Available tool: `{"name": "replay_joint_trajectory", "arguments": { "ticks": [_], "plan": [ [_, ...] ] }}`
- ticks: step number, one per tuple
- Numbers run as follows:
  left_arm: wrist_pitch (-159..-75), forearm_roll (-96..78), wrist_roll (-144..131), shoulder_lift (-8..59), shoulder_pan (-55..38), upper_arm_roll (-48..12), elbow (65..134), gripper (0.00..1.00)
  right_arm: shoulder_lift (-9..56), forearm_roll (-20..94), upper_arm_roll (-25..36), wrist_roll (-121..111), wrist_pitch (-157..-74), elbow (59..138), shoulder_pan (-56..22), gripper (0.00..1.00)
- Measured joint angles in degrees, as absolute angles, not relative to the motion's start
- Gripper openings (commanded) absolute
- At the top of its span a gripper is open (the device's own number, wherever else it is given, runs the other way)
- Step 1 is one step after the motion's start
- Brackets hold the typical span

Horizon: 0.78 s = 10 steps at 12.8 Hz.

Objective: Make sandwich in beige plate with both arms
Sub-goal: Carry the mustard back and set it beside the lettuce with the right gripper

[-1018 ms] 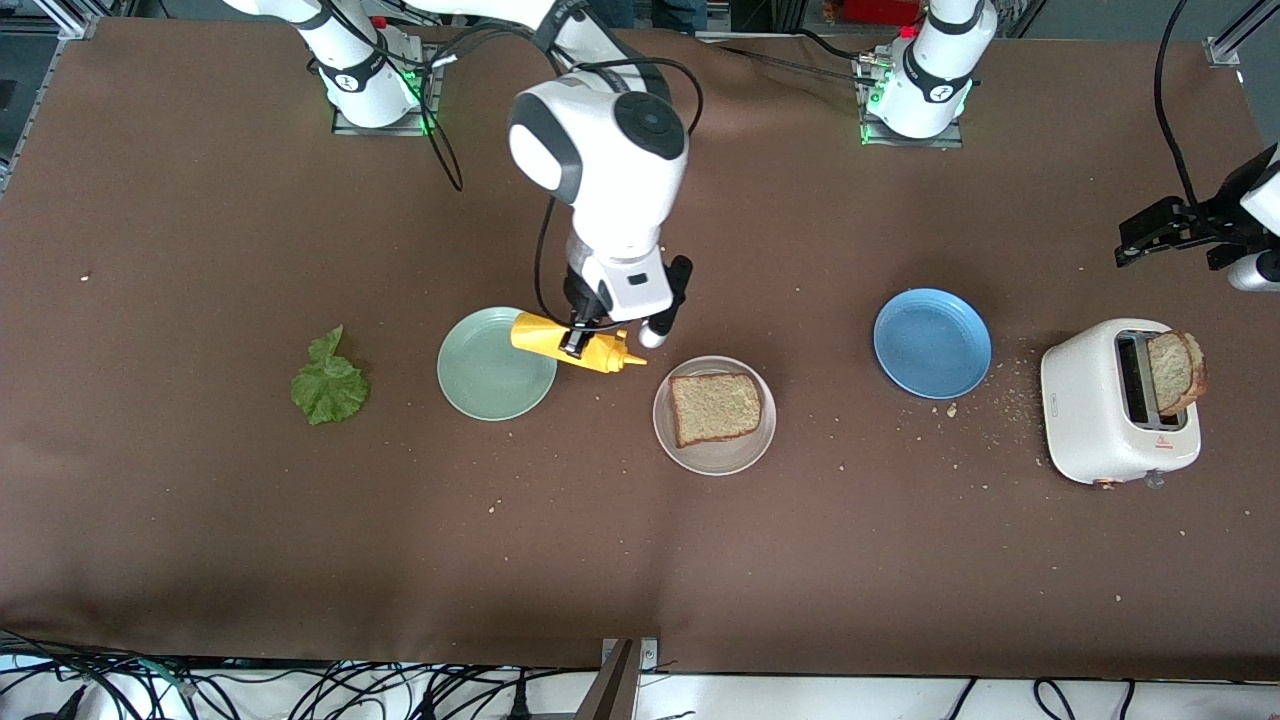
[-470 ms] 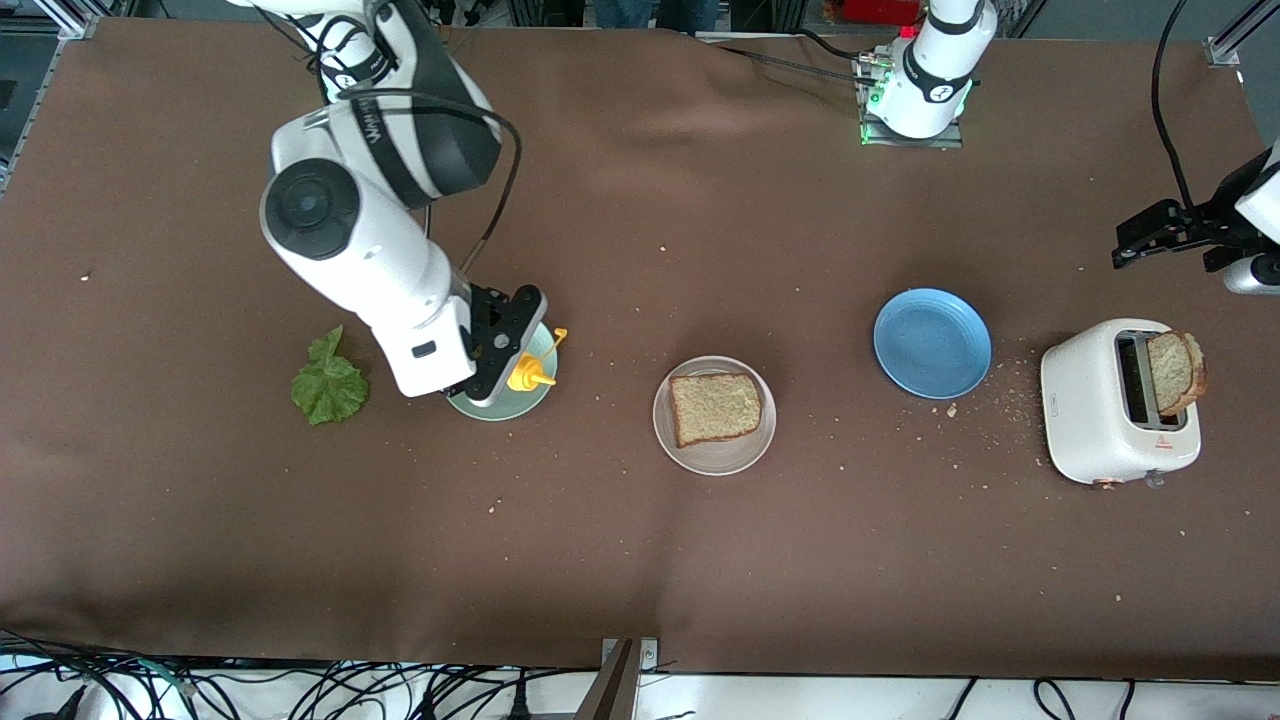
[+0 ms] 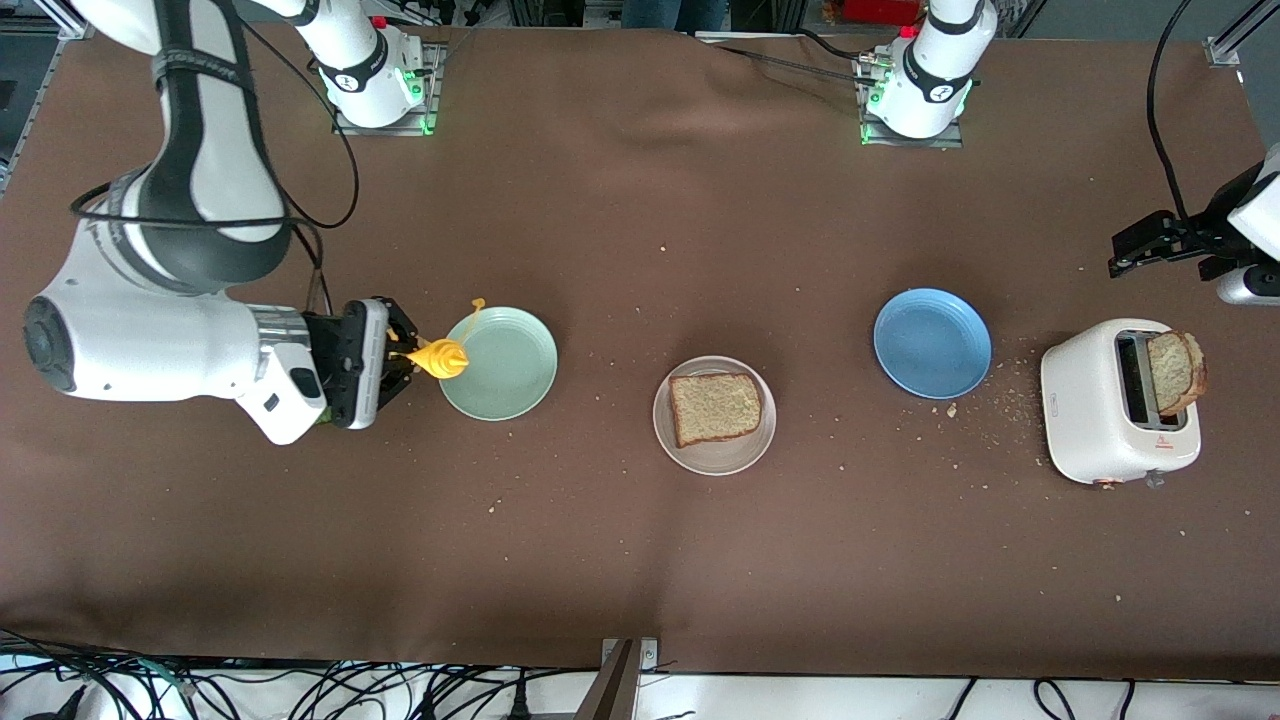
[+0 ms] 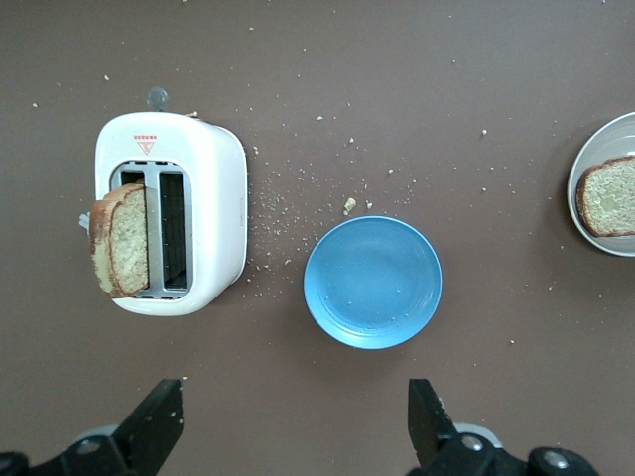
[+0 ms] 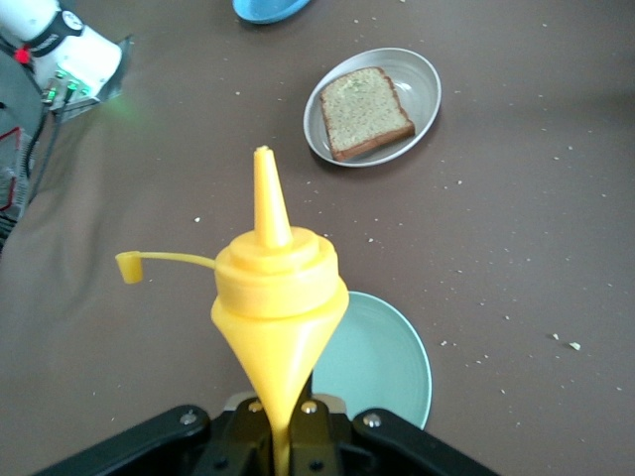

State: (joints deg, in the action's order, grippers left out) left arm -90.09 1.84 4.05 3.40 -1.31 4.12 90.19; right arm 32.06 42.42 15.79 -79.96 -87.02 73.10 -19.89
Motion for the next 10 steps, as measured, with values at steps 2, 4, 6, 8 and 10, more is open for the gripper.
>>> {"name": "replay_joint_trajectory", "arguments": {
  "ticks": [2, 4, 6, 8, 10],
  "plan": [
    [-90.1, 1.8, 4.1, 3.6, -1.3, 4.2, 90.2, 1.0, 32.1, 45.0, 15.7, -92.1, -84.1, 77.0, -17.3, 0.0],
    [-90.2, 1.8, 4.1, 3.7, -1.3, 4.2, 90.2, 1.0, 32.2, 47.7, 15.7, -102.9, -83.0, 82.2, -15.5, 0.0],
    [-90.3, 1.8, 4.1, 3.8, -1.3, 4.2, 90.2, 1.0, 32.3, 50.8, 15.7, -113.9, -81.9, 88.1, -13.4, 0.0],
    [-90.3, 1.8, 4.1, 3.8, -1.3, 4.2, 90.2, 1.0, 32.5, 54.1, 15.7, -124.8, -81.7, 94.5, -10.8, 0.0],
    [-90.4, 1.8, 4.1, 3.9, -1.3, 4.2, 90.2, 1.0, 33.1, 55.6, 15.6, -134.4, -81.6, 100.3, -8.2, 0.0]
  ]
}}
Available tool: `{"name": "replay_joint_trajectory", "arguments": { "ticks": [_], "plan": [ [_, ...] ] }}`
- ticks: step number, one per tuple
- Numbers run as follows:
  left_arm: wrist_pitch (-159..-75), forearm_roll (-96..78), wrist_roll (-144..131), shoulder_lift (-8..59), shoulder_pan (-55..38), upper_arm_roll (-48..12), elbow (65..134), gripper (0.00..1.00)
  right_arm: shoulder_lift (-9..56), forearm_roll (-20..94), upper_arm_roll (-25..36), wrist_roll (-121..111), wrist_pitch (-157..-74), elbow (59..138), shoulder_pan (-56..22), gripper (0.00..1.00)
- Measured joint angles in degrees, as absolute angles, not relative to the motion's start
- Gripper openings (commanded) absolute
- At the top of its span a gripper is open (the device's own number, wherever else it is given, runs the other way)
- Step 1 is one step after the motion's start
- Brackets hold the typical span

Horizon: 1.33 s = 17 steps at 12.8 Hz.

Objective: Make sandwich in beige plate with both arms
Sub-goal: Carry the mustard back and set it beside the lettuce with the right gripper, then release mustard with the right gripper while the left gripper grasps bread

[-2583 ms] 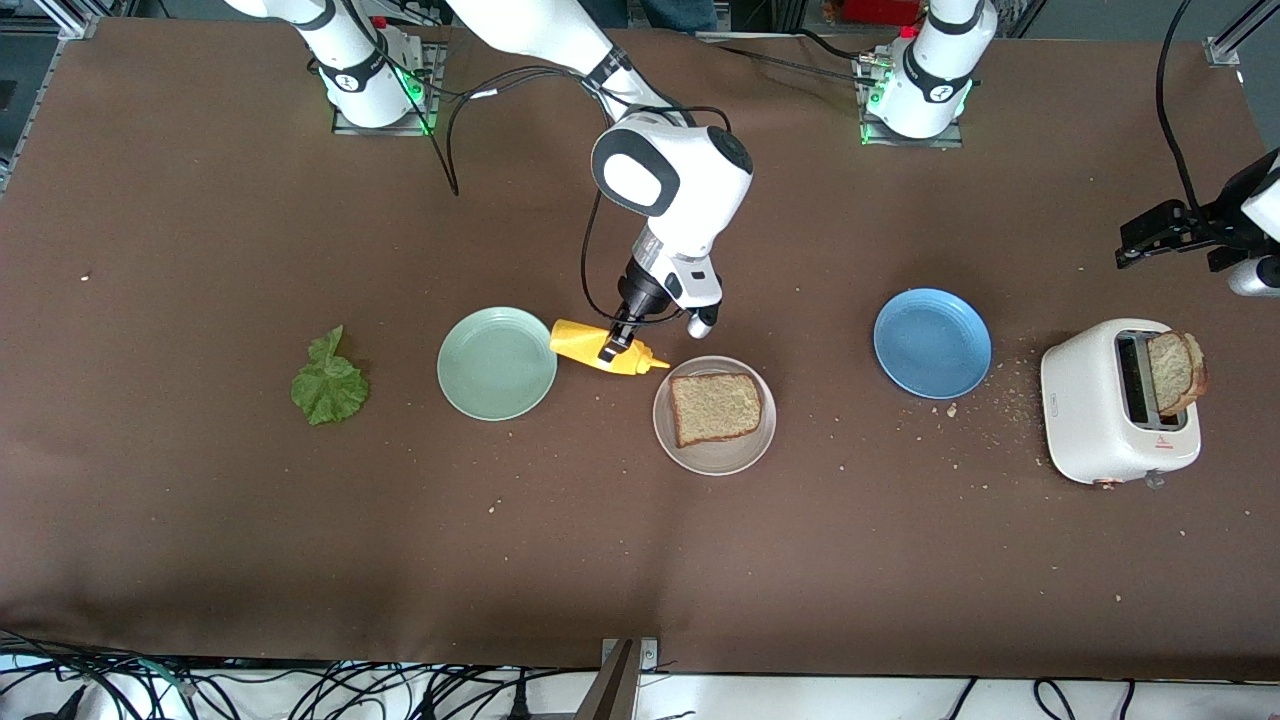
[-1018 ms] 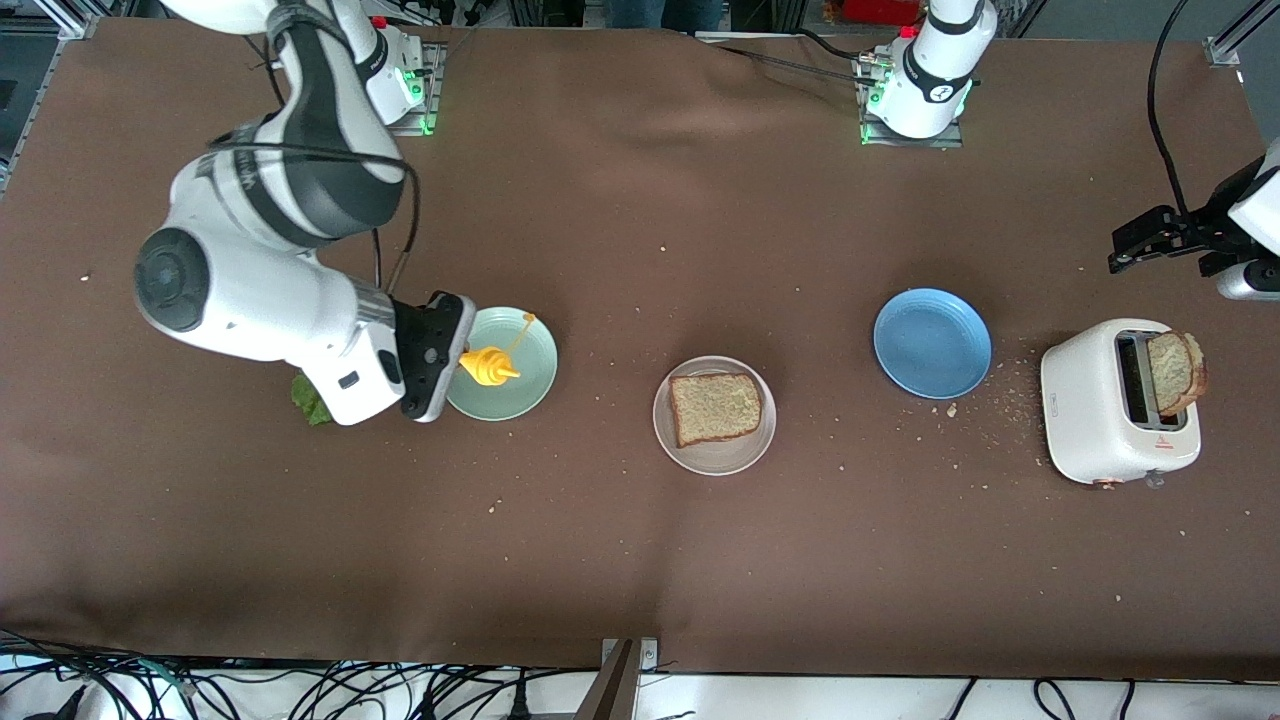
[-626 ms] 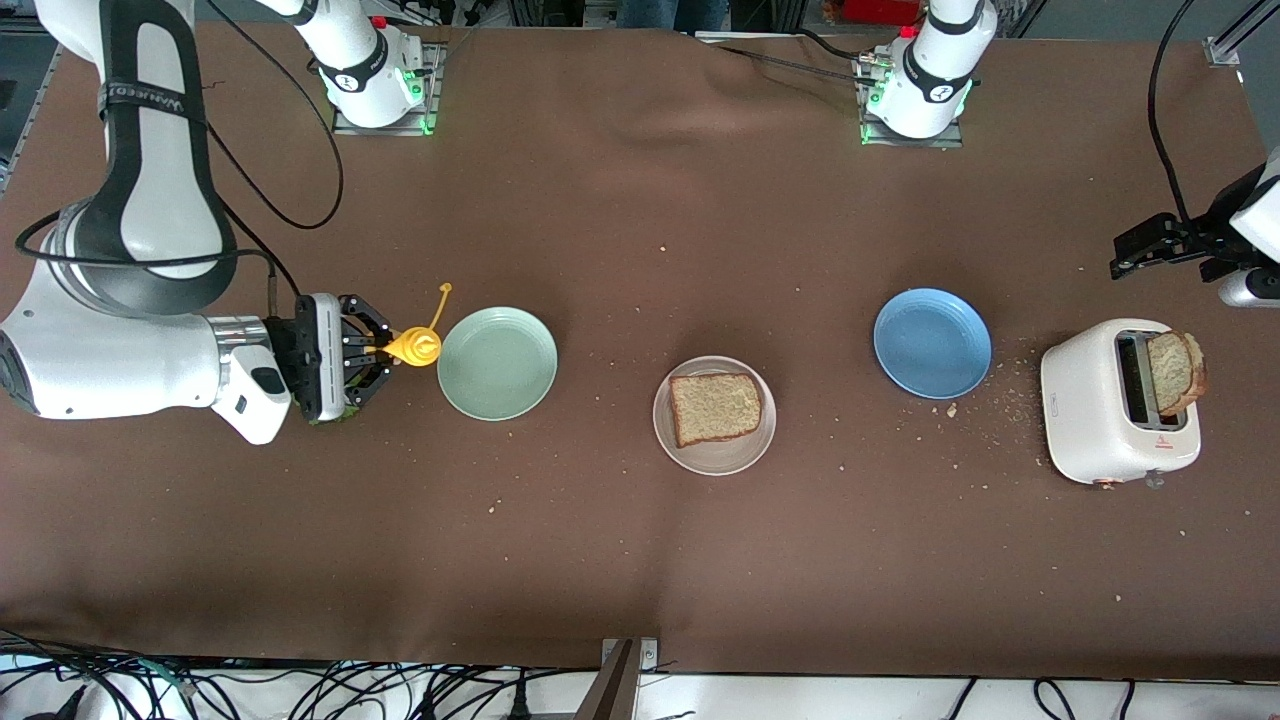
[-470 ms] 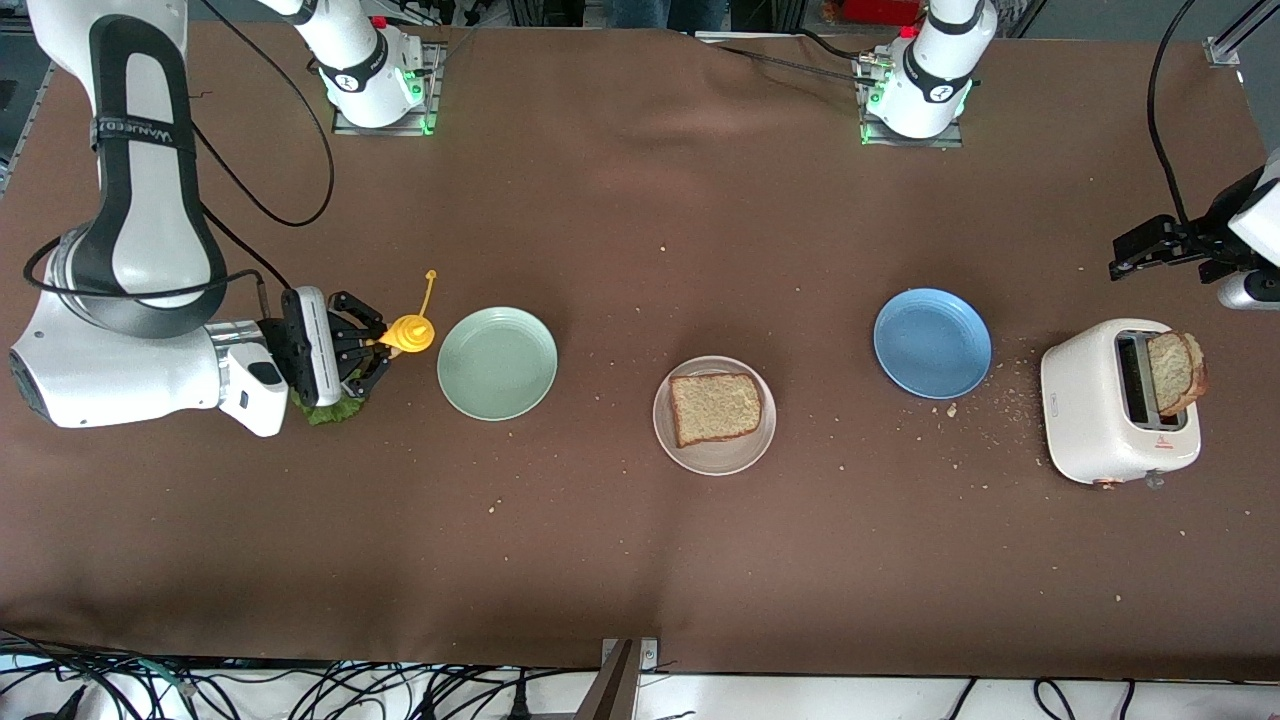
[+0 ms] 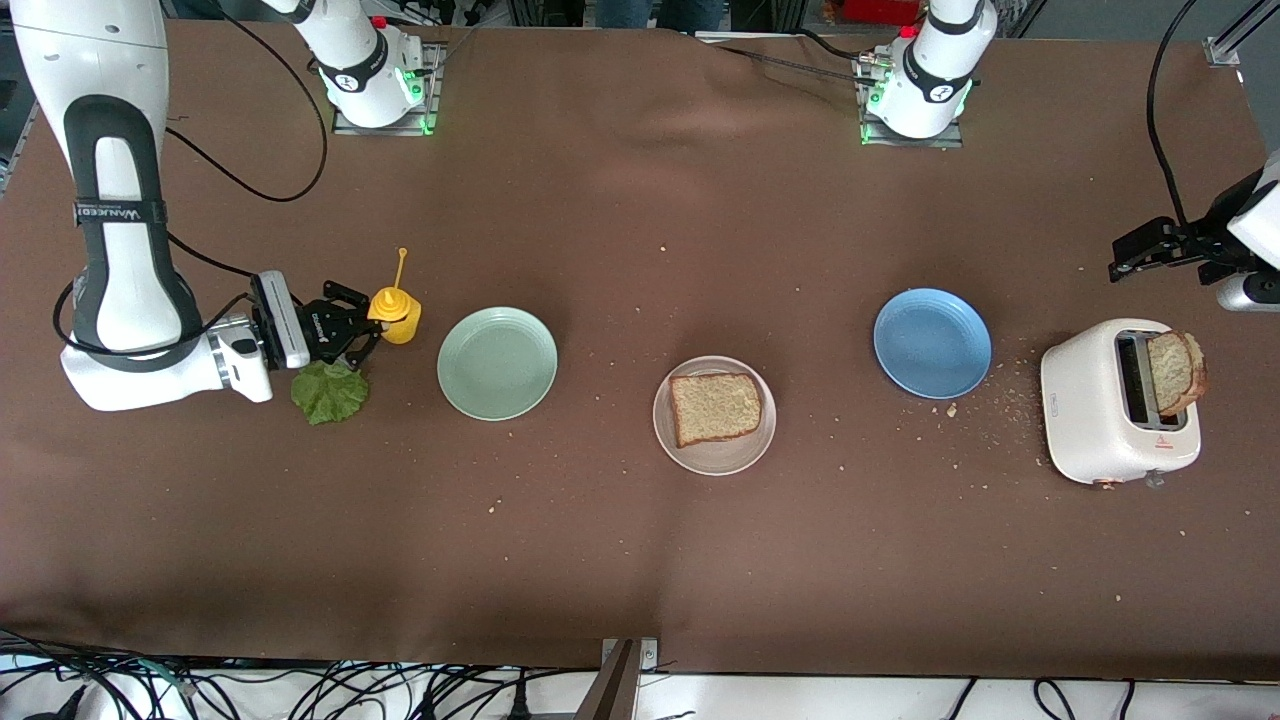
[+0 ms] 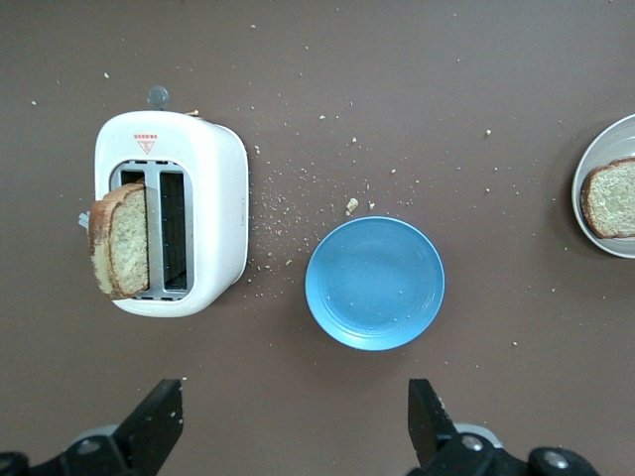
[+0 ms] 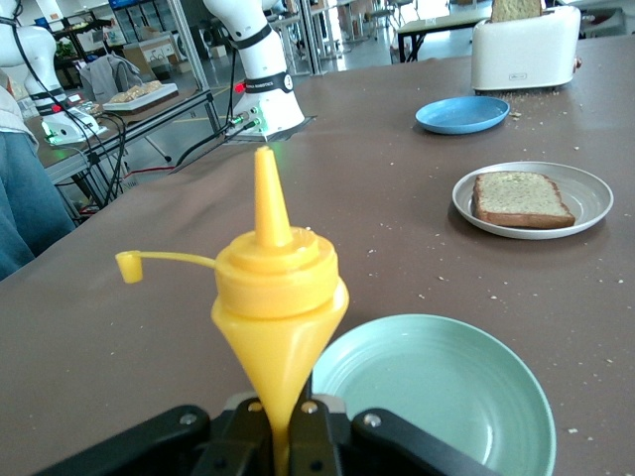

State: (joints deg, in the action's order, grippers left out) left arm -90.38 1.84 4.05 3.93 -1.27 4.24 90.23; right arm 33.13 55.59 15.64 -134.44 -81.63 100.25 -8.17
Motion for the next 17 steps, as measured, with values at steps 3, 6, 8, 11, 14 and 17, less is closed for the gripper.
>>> {"name": "replay_joint_trajectory", "arguments": {
  "ticks": [3, 6, 8, 11, 14, 17],
  "plan": [
    [-90.4, 1.8, 4.7, 4.4, -0.8, 4.3, 90.3, 1.0, 37.3, 57.6, 15.6, -144.8, -81.0, 103.2, -4.4, 0.0],
    [-91.2, 1.8, 7.6, 5.5, 2.0, 4.4, 90.3, 1.0, 41.9, 60.9, 15.5, -149.5, -80.7, 103.0, -3.0, 0.18],
    [-92.2, 1.8, 9.7, 6.6, 4.1, 4.5, 90.4, 1.0, 42.7, 62.3, 15.5, -149.7, -80.7, 102.6, -2.8, 1.0],
    [-95.8, 1.9, 14.7, 9.3, 8.3, 4.6, 90.5, 1.0, 43.1, 64.1, 15.5, -149.4, -82.2, 102.5, -2.7, 1.0],
    [-99.3, 1.9, 17.3, 12.8, 11.6, 4.6, 90.7, 1.0, 43.0, 63.8, 17.1, -145.5, -83.4, 100.9, -2.7, 1.0],
    [-102.9, 1.9, 17.5, 17.1, 12.6, 4.6, 91.1, 1.0, 41.6, 59.7, 21.1, -137.6, -83.4, 98.8, -2.7, 1.0]
  ]
}}
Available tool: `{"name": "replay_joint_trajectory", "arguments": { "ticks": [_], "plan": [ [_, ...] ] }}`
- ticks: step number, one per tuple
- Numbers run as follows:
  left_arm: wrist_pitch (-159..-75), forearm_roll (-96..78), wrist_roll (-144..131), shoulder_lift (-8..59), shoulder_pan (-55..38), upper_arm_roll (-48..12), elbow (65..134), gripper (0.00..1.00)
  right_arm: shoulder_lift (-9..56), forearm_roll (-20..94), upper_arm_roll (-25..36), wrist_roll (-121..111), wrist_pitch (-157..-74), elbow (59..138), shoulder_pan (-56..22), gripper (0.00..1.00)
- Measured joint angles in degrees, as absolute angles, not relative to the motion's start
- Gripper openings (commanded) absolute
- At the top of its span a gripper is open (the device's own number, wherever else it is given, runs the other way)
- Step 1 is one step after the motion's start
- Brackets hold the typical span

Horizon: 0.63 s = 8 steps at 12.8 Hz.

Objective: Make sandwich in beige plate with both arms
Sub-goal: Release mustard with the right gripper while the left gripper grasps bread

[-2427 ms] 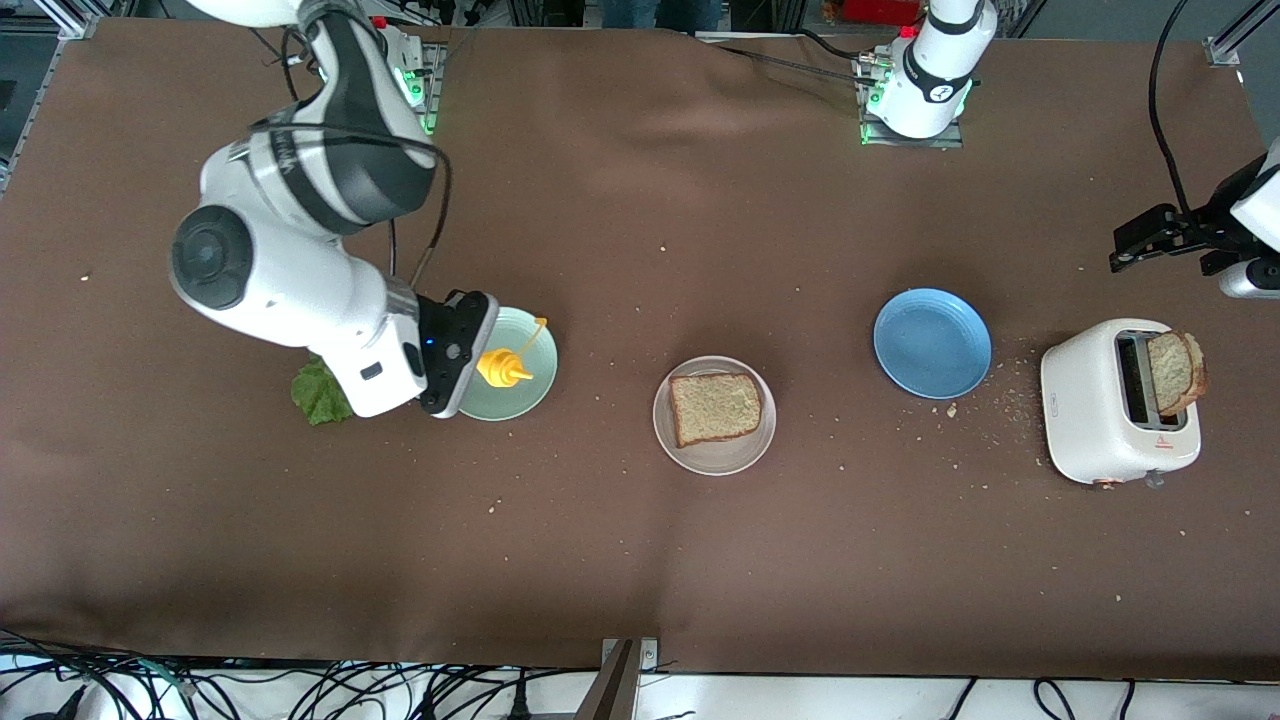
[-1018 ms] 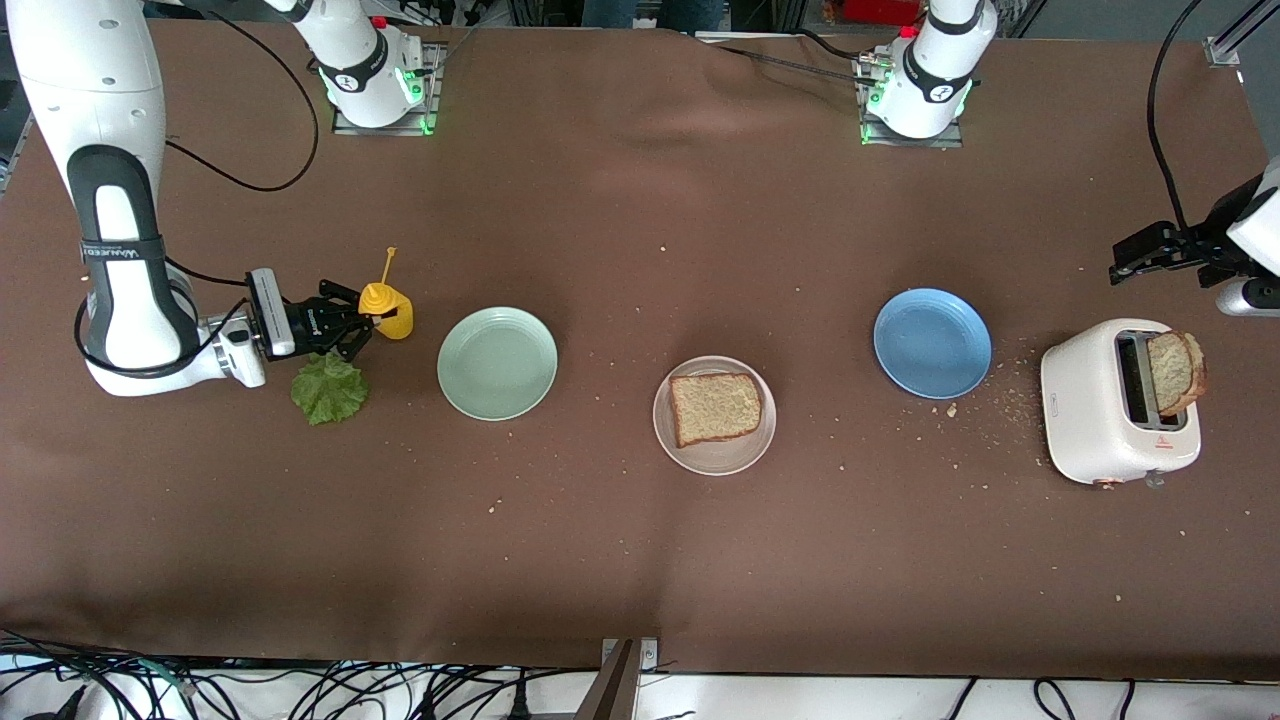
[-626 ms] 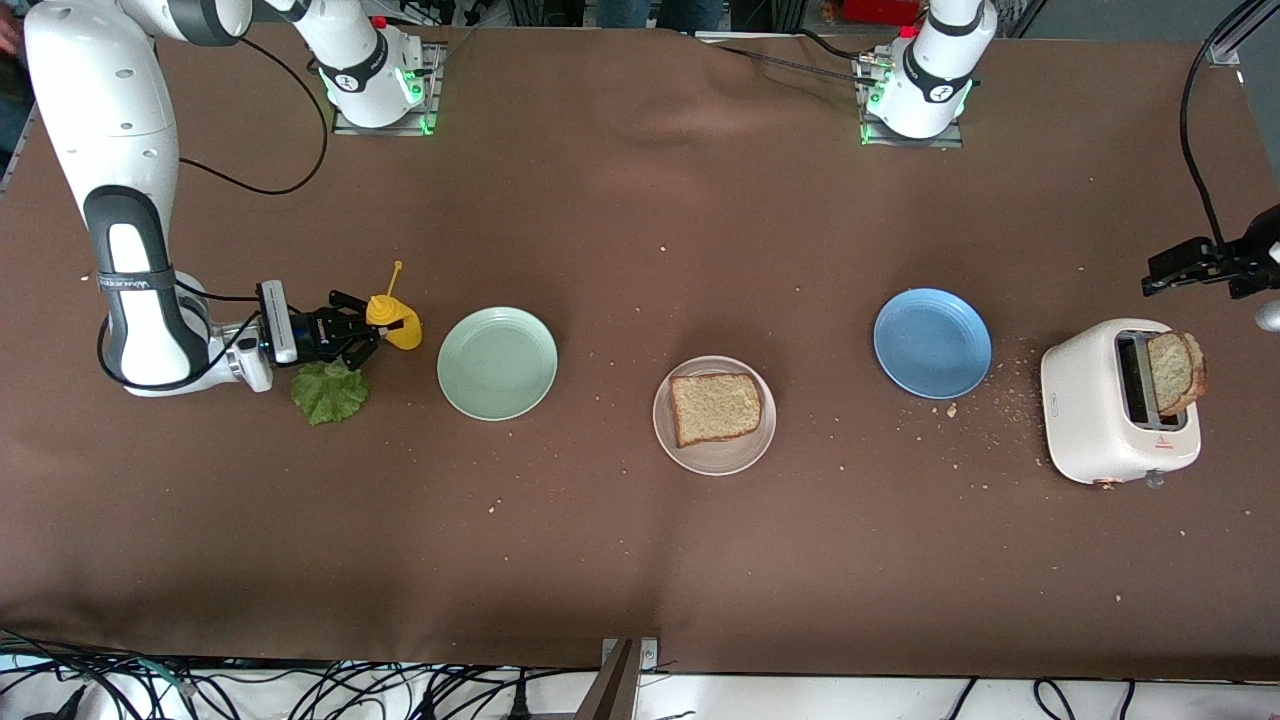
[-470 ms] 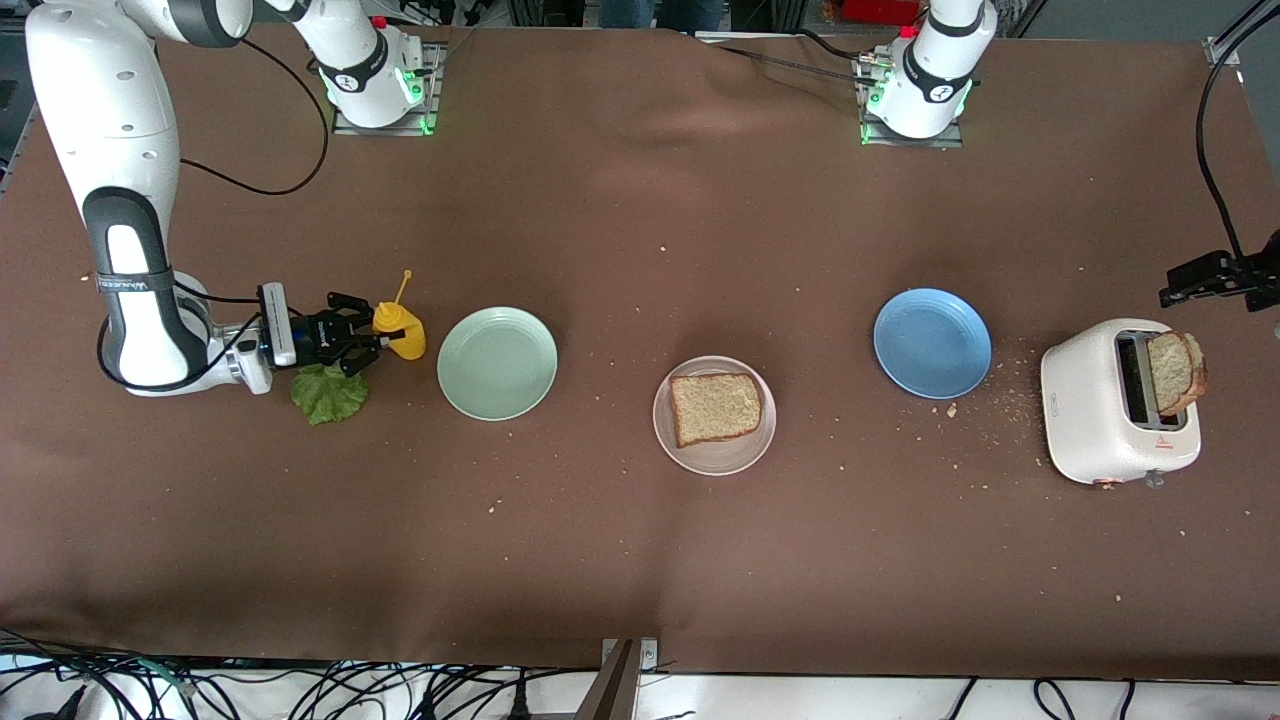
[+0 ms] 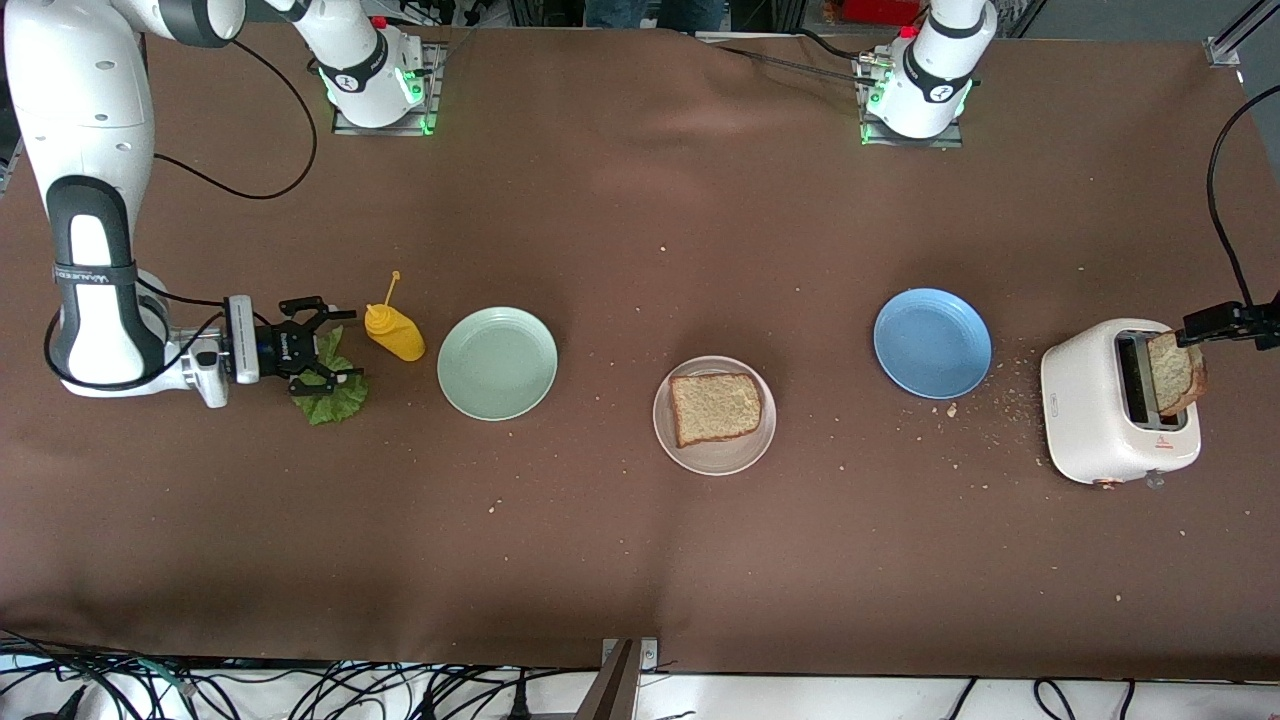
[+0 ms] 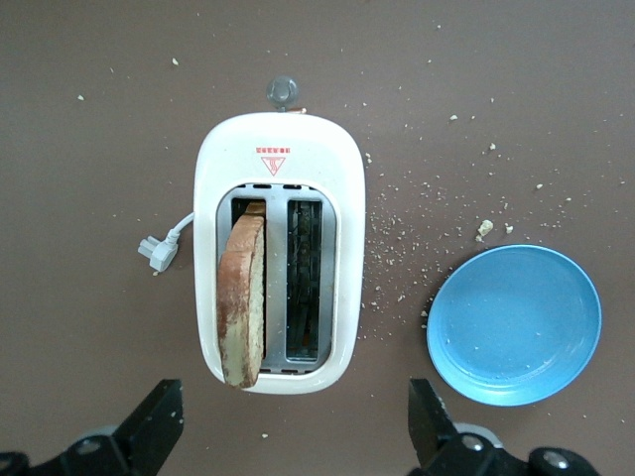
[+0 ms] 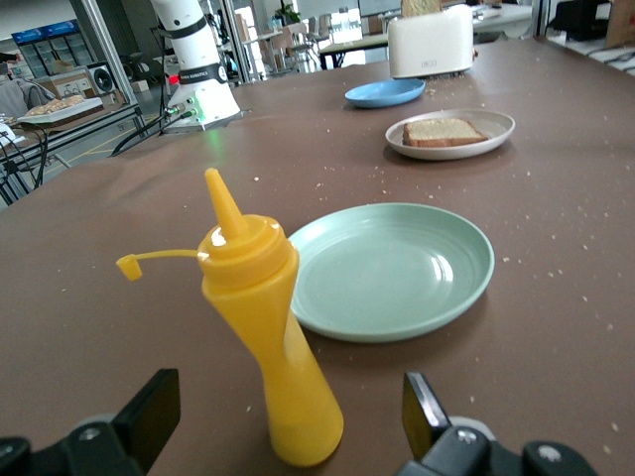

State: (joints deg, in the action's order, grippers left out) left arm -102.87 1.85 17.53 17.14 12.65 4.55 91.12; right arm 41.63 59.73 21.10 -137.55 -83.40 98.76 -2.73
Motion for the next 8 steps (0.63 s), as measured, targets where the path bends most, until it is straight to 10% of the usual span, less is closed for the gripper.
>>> {"name": "replay_joint_trajectory", "arguments": {
  "ticks": [4, 6, 8],
  "plan": [
    [-107.8, 1.9, 17.6, 23.3, 14.6, 4.5, 91.2, 0.94, 36.9, 49.2, 24.8, -120.4, -85.1, 95.7, -4.1, 1.0],
    [-108.2, 1.9, 17.6, 24.9, 15.1, 4.5, 91.2, 0.16, 34.0, 42.1, 27.0, -110.7, -90.7, 95.3, -6.8, 1.0],
    [-108.2, 1.9, 17.6, 25.4, 15.4, 4.5, 91.2, 0.0, 33.2, 37.8, 28.5, -103.7, -98.9, 95.9, -9.5, 1.0]
  ]
}}
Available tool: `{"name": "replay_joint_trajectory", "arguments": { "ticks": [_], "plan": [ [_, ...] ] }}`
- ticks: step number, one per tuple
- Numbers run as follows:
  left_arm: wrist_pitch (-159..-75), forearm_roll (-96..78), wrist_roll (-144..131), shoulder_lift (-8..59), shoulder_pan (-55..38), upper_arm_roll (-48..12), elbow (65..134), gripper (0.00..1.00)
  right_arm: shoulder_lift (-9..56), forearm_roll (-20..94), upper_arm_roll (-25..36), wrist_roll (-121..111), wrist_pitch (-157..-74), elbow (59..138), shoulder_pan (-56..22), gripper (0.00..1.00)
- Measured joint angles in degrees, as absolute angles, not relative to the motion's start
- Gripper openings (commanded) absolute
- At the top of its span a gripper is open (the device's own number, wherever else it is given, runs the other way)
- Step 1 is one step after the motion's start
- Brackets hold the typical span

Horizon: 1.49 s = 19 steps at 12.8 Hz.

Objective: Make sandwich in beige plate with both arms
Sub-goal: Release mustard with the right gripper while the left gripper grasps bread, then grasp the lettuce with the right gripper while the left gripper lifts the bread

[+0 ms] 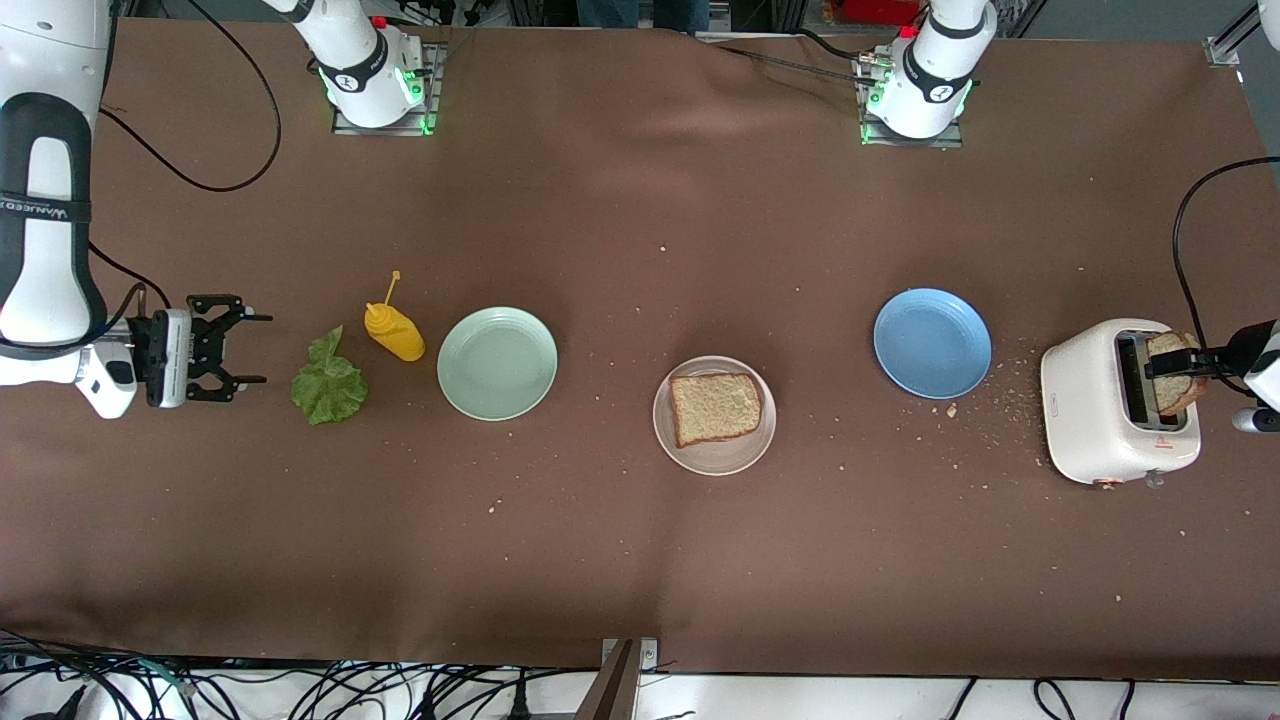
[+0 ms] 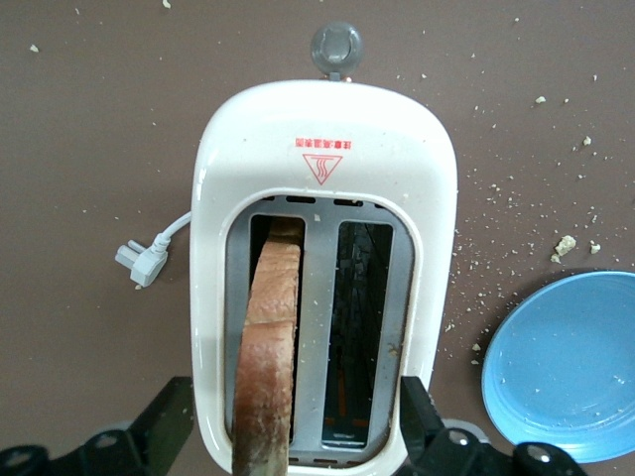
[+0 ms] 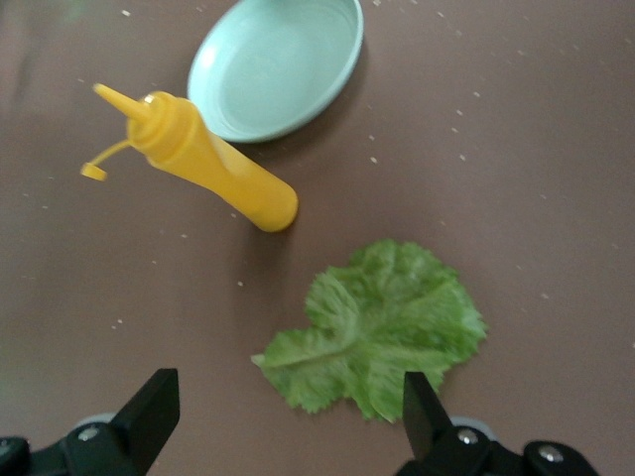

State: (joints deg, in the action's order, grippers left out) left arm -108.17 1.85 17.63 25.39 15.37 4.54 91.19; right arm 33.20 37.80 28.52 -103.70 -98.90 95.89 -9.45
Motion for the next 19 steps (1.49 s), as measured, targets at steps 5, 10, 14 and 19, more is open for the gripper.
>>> {"name": "replay_joint_trajectory", "arguments": {
  "ticks": [5, 10, 14, 19],
  "plan": [
    [-108.2, 1.9, 20.2, 25.4, 15.4, 4.5, 90.4, 0.0, 34.5, 35.8, 28.7, -91.0, -123.4, 104.4, -16.0, 0.99],
    [-101.0, 3.4, 20.9, 25.2, 15.1, 3.9, 81.3, 0.0, 35.4, 38.4, 27.5, -86.1, -128.7, 107.8, -18.0, 0.68],
    [-91.7, 3.4, 21.0, 25.0, 13.0, 3.3, 71.4, 0.0, 36.9, 40.2, 25.7, -85.8, -133.7, 109.6, -18.2, 0.0],
    [-84.3, -3.5, 20.2, 25.0, 10.9, 1.9, 67.8, 0.0, 36.2, 40.2, 25.8, -85.4, -133.0, 109.2, -18.2, 0.0]
  ]
}}
